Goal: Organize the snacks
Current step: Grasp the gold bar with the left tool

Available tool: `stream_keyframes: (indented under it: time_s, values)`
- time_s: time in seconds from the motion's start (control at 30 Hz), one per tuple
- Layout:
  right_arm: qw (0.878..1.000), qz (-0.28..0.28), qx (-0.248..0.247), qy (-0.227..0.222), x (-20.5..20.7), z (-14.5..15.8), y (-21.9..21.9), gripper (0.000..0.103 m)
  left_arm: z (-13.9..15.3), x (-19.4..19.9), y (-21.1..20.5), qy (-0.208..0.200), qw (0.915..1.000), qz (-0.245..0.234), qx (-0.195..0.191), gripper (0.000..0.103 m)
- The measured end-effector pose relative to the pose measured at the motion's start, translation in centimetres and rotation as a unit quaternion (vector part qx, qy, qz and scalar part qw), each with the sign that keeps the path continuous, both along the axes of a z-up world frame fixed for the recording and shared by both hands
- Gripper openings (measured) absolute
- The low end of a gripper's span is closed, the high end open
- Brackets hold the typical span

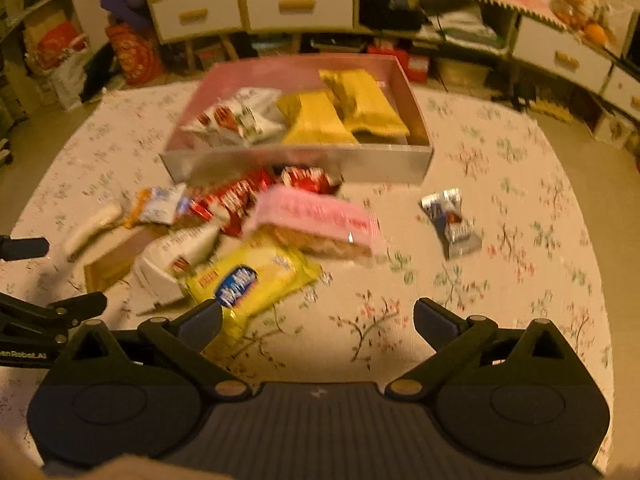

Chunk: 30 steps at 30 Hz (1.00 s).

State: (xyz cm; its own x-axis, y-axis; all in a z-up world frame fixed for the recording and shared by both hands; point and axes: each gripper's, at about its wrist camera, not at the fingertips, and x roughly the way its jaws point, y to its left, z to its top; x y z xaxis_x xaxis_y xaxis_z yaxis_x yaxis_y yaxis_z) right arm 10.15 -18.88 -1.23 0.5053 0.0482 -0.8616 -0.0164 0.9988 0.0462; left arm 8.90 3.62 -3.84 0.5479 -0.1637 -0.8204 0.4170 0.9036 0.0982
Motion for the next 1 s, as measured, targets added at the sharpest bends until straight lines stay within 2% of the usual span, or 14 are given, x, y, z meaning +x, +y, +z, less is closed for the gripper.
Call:
stream_keyframes:
  time_s: [0.1, 0.3, 0.5, 0.57, 0.63, 0.67, 0.77, 1.0]
  values:
    - [1.000, -0.007, -0.001, 0.005, 0.3, -0.5, 0.1, 0.102, -0.6, 0.5, 0.4, 0.001, 1.0000, -0.007, 0.004, 0.098]
    - [0.999, -0.026, 0.018, 0.009, 1.6, -0.9, 0.5, 0.102, -1.2, 2.0, 0.9, 0.007, 0.9999, -0.005, -0.014, 0.095]
    - [0.998, -0.052, 0.022, 0.019, 3.2, -1.9, 0.7, 0.101, -2.2, 3.3, 0.7, 0.009, 0.9998, 0.000, -0.016, 0.084]
    - [0.998, -0.053, 0.027, 0.026, 3.7, -2.3, 0.9, 0.100, -2.2, 3.5, 0.6, 0.005, 0.9998, -0.007, -0.019, 0.069]
    - [0.998, -0.056, 0.028, 0.030, 4.0, -2.6, 1.3, 0.100, -2.2, 3.6, 0.5, 0.012, 0.9994, -0.012, -0.029, 0.062]
    - [0.997, -0.057, 0.029, 0.032, 4.2, -2.7, 1.4, 0.100, -2.3, 3.7, 0.5, 0.018, 0.9992, -0.015, -0.033, 0.053]
    - [0.997, -0.067, 0.036, 0.034, 4.7, -3.0, 1.7, 0.098, -2.9, 3.8, 0.2, 0.033, 0.9988, -0.018, -0.031, 0.045]
    - [0.996, -0.075, 0.032, 0.038, 5.2, -3.9, 2.4, 0.093, -3.0, 3.4, -0.1, 0.038, 0.9985, -0.029, -0.028, 0.036]
